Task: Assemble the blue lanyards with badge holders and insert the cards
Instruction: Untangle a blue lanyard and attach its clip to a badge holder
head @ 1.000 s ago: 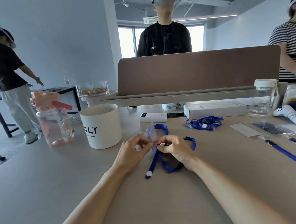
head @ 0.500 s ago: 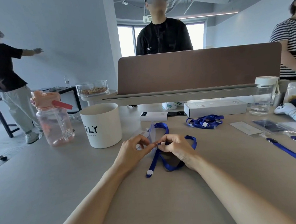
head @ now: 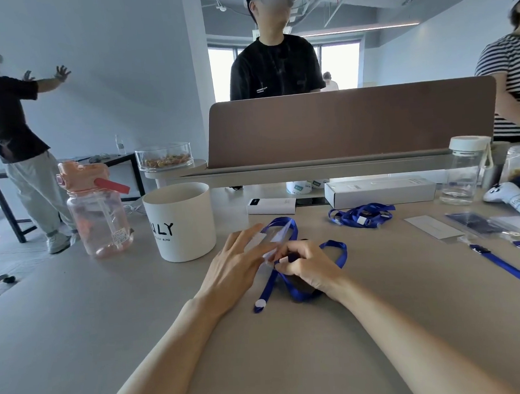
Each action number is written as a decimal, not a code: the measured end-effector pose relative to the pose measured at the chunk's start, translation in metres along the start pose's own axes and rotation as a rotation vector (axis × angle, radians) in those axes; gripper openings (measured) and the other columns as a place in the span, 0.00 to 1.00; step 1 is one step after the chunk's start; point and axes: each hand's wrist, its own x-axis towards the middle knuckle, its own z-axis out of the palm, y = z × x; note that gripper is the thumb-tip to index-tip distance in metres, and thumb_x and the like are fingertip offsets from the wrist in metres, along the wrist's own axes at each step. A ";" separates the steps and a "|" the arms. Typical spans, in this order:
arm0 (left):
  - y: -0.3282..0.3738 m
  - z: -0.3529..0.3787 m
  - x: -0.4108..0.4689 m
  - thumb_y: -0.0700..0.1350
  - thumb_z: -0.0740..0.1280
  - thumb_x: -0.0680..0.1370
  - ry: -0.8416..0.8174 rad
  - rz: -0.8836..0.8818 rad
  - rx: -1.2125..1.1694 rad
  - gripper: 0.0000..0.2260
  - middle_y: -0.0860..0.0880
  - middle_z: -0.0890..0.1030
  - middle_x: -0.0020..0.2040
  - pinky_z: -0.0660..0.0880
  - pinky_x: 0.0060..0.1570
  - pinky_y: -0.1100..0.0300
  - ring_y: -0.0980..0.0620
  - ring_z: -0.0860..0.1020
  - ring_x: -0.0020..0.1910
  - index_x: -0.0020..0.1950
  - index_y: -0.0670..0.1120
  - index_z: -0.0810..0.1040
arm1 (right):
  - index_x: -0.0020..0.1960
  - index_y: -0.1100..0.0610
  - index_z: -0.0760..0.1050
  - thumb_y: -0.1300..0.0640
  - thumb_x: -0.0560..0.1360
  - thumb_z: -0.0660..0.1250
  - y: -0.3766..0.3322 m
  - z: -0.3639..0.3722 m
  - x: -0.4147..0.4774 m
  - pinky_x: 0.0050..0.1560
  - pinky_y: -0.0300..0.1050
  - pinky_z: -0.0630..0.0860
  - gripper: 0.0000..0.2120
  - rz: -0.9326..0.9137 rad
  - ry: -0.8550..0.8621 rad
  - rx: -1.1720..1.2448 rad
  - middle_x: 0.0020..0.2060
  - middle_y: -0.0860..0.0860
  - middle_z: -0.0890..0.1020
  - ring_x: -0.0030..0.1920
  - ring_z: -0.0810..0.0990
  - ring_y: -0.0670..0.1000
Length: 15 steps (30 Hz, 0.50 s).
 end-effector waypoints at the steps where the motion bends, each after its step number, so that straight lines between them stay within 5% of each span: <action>1: 0.000 -0.001 0.000 0.41 0.70 0.75 -0.005 0.007 0.017 0.22 0.53 0.66 0.72 0.79 0.45 0.50 0.48 0.69 0.63 0.65 0.60 0.73 | 0.46 0.62 0.80 0.63 0.74 0.68 0.000 -0.001 0.000 0.46 0.45 0.74 0.03 -0.002 0.009 0.004 0.41 0.60 0.82 0.42 0.78 0.51; 4: -0.005 -0.004 -0.001 0.43 0.69 0.76 -0.033 -0.007 0.017 0.28 0.53 0.63 0.73 0.78 0.50 0.54 0.50 0.66 0.65 0.71 0.61 0.64 | 0.44 0.60 0.80 0.64 0.74 0.68 0.002 -0.001 0.001 0.49 0.47 0.76 0.02 -0.017 0.021 0.026 0.48 0.59 0.83 0.46 0.80 0.52; 7: -0.001 -0.007 -0.001 0.46 0.67 0.77 -0.062 -0.054 -0.031 0.30 0.55 0.60 0.75 0.75 0.53 0.57 0.53 0.64 0.67 0.75 0.61 0.57 | 0.41 0.59 0.80 0.65 0.73 0.68 0.003 0.001 0.002 0.60 0.46 0.75 0.04 -0.057 0.001 0.019 0.56 0.46 0.82 0.58 0.79 0.46; 11: 0.004 -0.003 -0.003 0.50 0.68 0.76 -0.091 -0.085 -0.062 0.20 0.62 0.69 0.66 0.76 0.49 0.57 0.58 0.68 0.62 0.66 0.61 0.70 | 0.40 0.56 0.78 0.60 0.72 0.69 0.007 0.002 0.004 0.54 0.55 0.77 0.02 -0.057 0.051 -0.043 0.44 0.54 0.84 0.47 0.82 0.53; 15: -0.001 0.000 -0.004 0.59 0.69 0.73 -0.032 -0.236 -0.095 0.14 0.62 0.77 0.53 0.73 0.45 0.61 0.61 0.72 0.50 0.55 0.57 0.77 | 0.43 0.52 0.79 0.63 0.74 0.70 0.007 0.005 0.003 0.53 0.42 0.78 0.07 -0.102 0.160 -0.076 0.48 0.42 0.84 0.51 0.81 0.45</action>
